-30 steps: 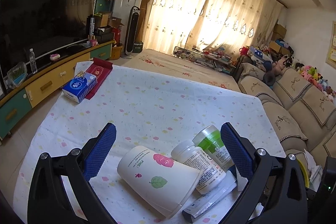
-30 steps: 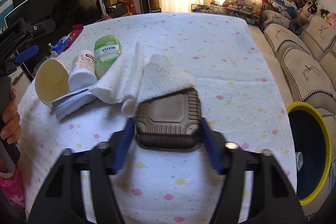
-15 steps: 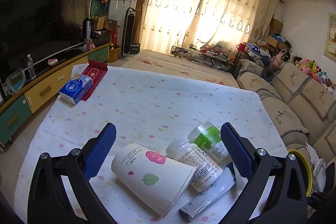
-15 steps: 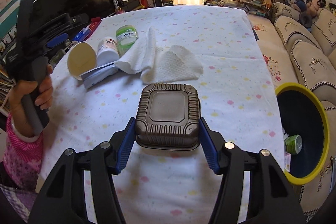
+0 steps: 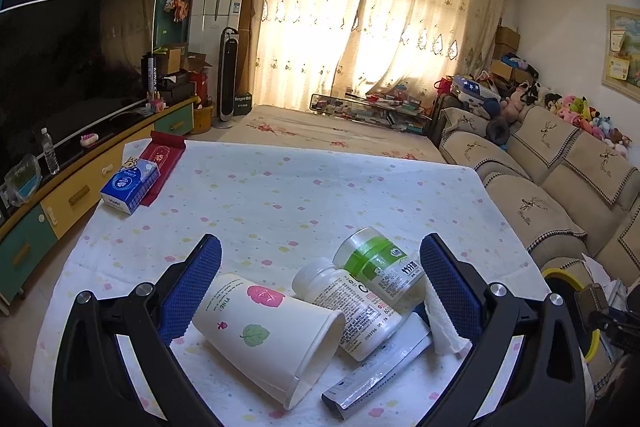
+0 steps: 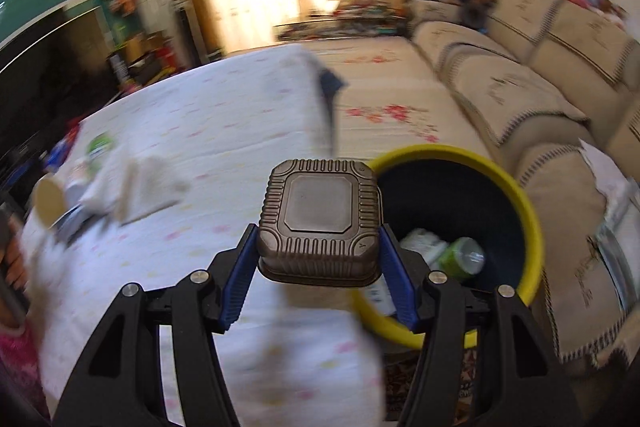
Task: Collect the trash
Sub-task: 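Carry the brown lid over the bin and open the right gripper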
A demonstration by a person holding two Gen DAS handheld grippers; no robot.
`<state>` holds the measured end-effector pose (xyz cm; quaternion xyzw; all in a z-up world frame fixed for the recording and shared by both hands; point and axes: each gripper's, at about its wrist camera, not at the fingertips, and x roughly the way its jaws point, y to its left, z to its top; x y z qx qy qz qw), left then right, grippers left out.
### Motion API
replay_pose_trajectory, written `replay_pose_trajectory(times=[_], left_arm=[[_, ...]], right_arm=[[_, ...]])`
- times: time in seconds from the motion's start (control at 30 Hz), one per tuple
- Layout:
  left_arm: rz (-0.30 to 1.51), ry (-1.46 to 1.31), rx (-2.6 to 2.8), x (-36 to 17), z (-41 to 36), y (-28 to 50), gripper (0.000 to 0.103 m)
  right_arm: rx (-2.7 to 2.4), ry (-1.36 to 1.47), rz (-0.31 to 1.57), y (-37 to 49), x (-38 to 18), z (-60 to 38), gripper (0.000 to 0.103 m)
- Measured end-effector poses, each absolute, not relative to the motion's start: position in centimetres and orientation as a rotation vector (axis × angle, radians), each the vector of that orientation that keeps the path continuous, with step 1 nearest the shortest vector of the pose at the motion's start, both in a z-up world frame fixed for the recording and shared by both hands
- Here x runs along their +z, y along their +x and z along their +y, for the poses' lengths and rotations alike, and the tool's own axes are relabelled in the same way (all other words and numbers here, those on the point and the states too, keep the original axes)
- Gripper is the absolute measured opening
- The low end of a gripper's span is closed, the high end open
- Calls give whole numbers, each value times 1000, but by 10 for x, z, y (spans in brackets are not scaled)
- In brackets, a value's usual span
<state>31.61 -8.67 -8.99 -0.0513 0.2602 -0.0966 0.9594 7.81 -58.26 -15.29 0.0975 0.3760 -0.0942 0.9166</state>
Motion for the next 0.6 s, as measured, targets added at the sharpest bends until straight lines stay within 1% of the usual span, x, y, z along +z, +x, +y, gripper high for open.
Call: replay_pose_trajectory(times=[0.17, 0.33, 0.37, 0.4, 0.43, 0.6], left_arm=[[526, -75, -207, -90, -94, 314, 98], [513, -48, -218, -88, -101, 310, 98], [513, -44, -224, -88, -102, 310, 98], [512, -40, -230, -88, -103, 309, 98], [509, -35, -236, -88, -104, 309, 98], [508, -2, -296, -88, -116, 303, 98]], right_arm=[[-326, 266, 780, 87, -171, -631, 57], [-409, 286, 786, 101, -186, -653, 57], [-434, 284, 782, 103, -188, -656, 61], [-456, 281, 779, 104, -190, -658, 69], [-479, 282, 773, 105, -192, -661, 71], [-481, 312, 764, 96, -195, -662, 71]])
